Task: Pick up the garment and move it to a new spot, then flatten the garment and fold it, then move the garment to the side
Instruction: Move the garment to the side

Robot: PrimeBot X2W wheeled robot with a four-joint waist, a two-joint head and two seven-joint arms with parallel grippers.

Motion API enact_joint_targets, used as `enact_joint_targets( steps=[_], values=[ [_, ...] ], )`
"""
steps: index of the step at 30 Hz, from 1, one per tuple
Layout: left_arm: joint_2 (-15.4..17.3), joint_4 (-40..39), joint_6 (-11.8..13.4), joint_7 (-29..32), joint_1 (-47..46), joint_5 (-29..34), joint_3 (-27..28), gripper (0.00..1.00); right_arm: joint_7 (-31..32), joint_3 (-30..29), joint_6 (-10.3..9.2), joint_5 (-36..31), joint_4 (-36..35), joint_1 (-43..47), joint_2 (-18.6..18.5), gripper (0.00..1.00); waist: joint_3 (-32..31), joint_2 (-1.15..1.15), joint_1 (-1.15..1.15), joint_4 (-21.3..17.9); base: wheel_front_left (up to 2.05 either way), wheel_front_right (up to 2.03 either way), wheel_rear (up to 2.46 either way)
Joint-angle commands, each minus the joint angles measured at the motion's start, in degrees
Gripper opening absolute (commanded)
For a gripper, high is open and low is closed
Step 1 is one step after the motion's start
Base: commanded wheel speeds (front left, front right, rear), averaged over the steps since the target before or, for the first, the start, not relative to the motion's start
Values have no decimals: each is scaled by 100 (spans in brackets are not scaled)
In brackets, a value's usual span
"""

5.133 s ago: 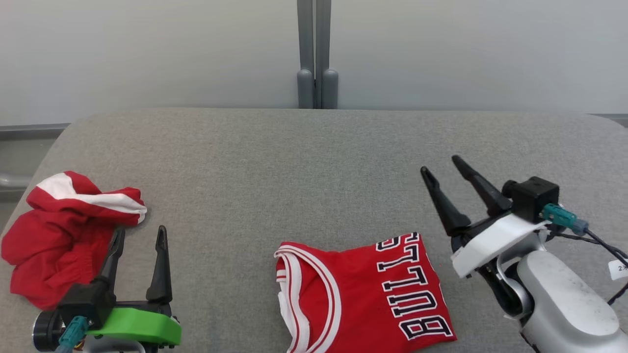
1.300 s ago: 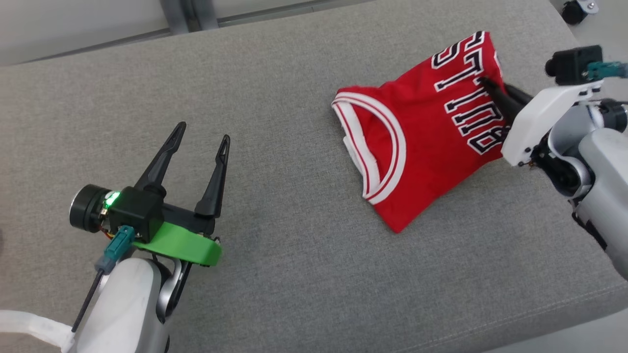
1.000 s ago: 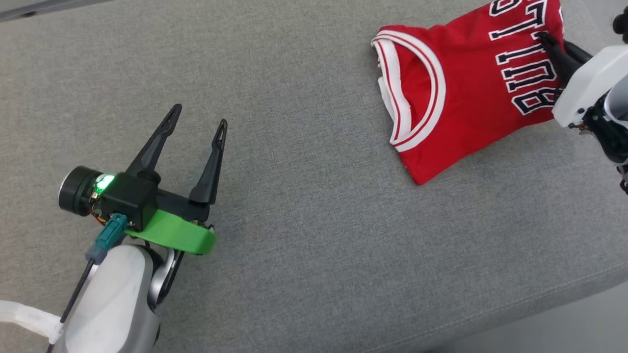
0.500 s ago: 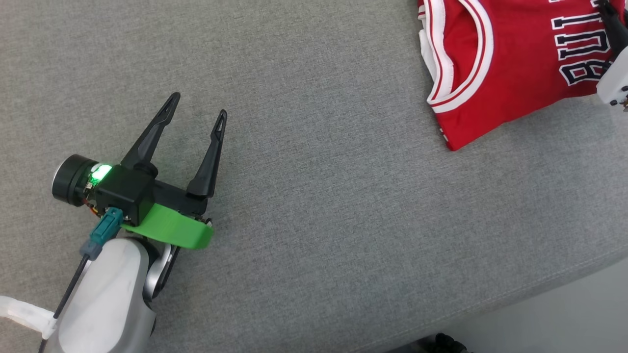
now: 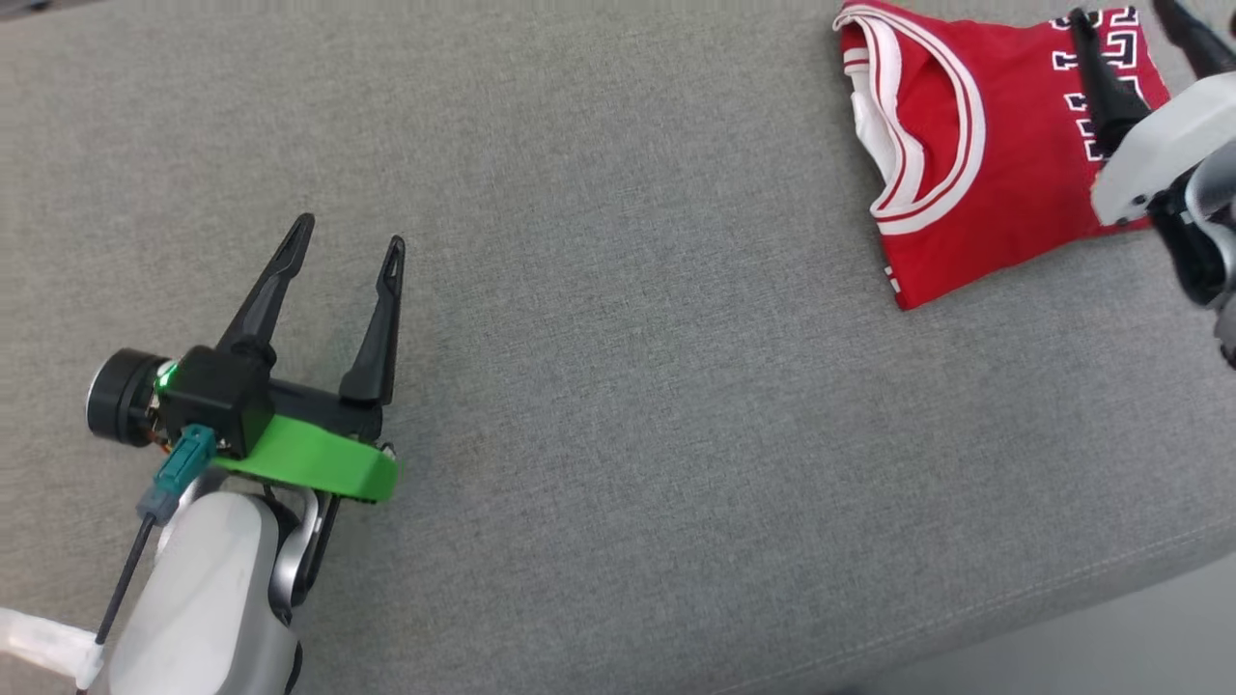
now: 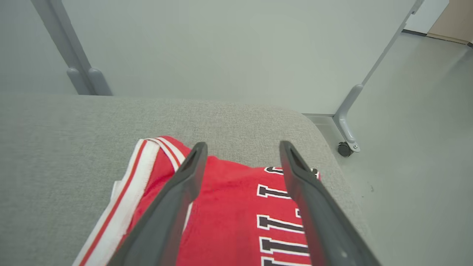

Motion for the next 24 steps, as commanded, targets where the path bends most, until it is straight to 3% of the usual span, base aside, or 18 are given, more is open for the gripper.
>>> enact_joint_targets(
  steps=[1, 7, 24],
  values=[
    [-15, 40, 48, -31, 129, -53, 63, 100, -46, 39, -6, 61, -115, 188, 77, 100, -454, 0, -1, 132, 0, 0, 0],
    [-65, 142, 173, -51, 448, -197, 316, 100, -93, -72, -6, 123, -737, 604, 263, 100, -1057, 0, -1, 261, 0, 0, 0],
    [-443, -52, 483, -49, 1523, -3, 1345, 100, -91, -2509, -5, -812, -2732, 3356, 1080, 100, -2159, 0, -1, 711, 0, 0, 0]
  ],
)
